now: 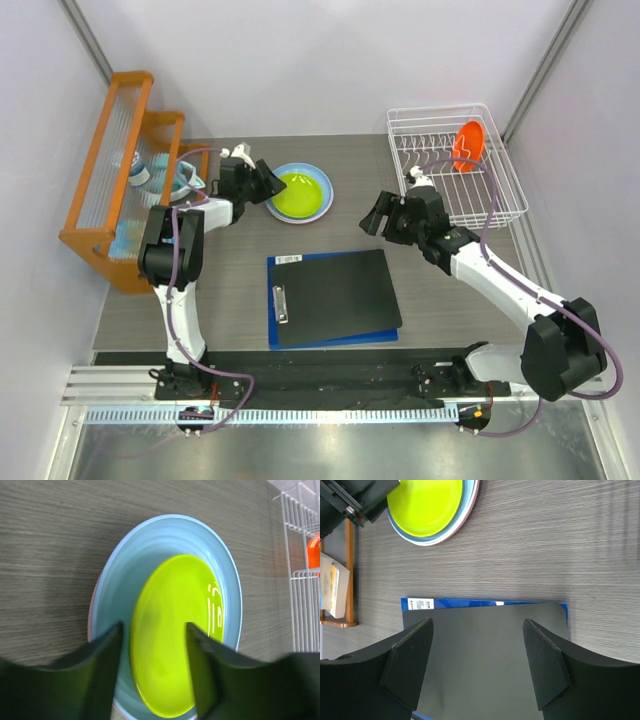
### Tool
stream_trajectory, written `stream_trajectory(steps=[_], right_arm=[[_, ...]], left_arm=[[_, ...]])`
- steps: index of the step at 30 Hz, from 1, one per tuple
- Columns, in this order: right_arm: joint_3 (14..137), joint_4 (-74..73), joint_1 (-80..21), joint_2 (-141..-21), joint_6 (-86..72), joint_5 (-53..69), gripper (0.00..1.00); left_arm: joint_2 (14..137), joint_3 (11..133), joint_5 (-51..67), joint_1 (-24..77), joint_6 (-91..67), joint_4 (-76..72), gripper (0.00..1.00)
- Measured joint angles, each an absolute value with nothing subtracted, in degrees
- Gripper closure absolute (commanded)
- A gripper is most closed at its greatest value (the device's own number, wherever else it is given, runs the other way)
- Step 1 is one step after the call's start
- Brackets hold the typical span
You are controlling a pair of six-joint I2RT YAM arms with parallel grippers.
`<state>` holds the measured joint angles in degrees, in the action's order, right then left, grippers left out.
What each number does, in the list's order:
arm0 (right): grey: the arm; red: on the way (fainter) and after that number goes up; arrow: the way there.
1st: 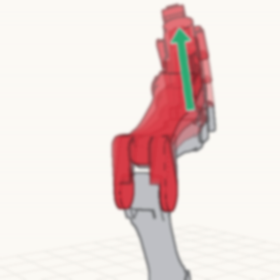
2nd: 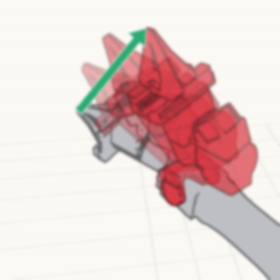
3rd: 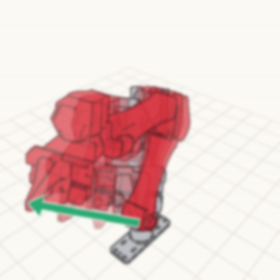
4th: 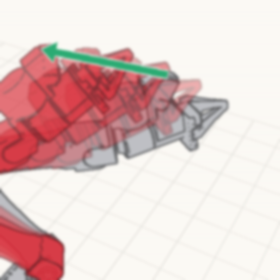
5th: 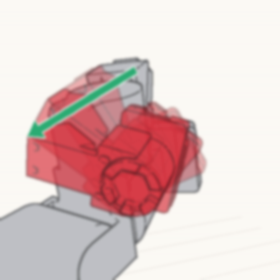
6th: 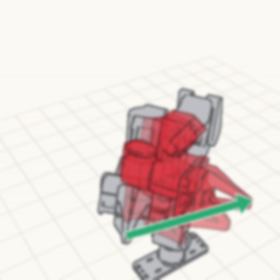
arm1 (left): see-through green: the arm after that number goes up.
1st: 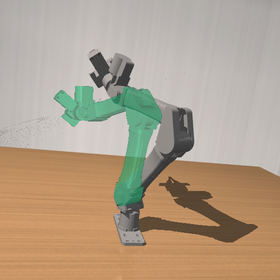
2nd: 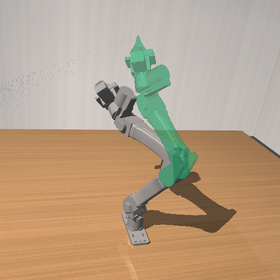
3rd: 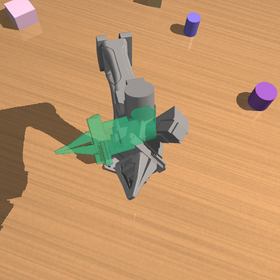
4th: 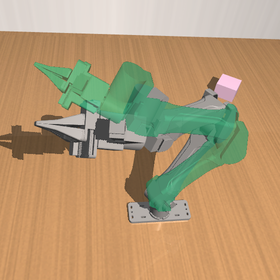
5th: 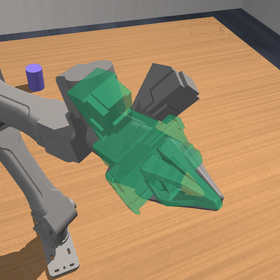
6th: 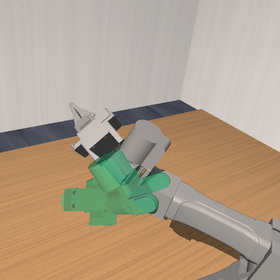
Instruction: Unload the plates from the dish rack
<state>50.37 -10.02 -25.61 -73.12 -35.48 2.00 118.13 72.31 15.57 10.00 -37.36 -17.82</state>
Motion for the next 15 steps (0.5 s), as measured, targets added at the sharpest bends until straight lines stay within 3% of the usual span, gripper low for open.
stream_trajectory(steps=[2, 3, 8, 15], right_arm=[[51.1, -10.7, -25.3, -73.5, -34.9, 1.7, 0.21], [51.8, -11.2, -25.2, -73.8, -34.5, 1.1, 0.21], [60.4, -16.1, -23.6, -76.9, -30.6, -7.6, 0.18], [81.1, -21.4, -16.7, -87.1, -22.3, -25.2, 0.13]], left_arm=[[118.1, 72.2, 16.1, 10.0, -37.6, -19.1, 0.13], [118.1, 72.1, 16.3, 9.9, -38.1, -20.1, 0.01], [115.8, 68.5, 17.1, 10.0, -38.6, -21.6, 0.01], [100.8, 58.4, 17.7, 10.2, -39.2, -19.0, 0.01]])
